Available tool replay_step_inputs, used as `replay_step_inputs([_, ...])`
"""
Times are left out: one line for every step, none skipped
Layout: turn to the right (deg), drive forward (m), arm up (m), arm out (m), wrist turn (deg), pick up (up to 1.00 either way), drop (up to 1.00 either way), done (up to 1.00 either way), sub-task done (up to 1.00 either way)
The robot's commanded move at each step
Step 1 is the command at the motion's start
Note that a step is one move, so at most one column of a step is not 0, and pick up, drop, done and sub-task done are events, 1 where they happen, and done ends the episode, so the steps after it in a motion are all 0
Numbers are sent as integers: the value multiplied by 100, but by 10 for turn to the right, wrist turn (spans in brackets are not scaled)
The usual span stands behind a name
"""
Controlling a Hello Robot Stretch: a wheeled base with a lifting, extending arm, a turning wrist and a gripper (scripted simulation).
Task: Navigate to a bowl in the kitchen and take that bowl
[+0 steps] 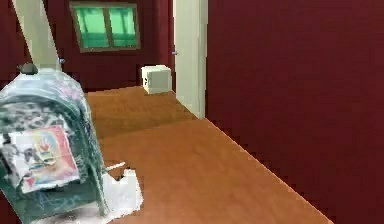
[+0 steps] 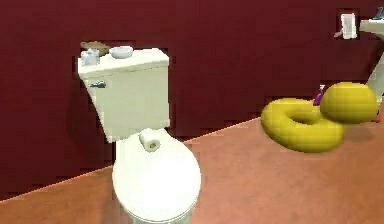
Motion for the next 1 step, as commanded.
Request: replay_step_inputs([0, 100, 0, 0, 0, 0, 0, 0, 0])
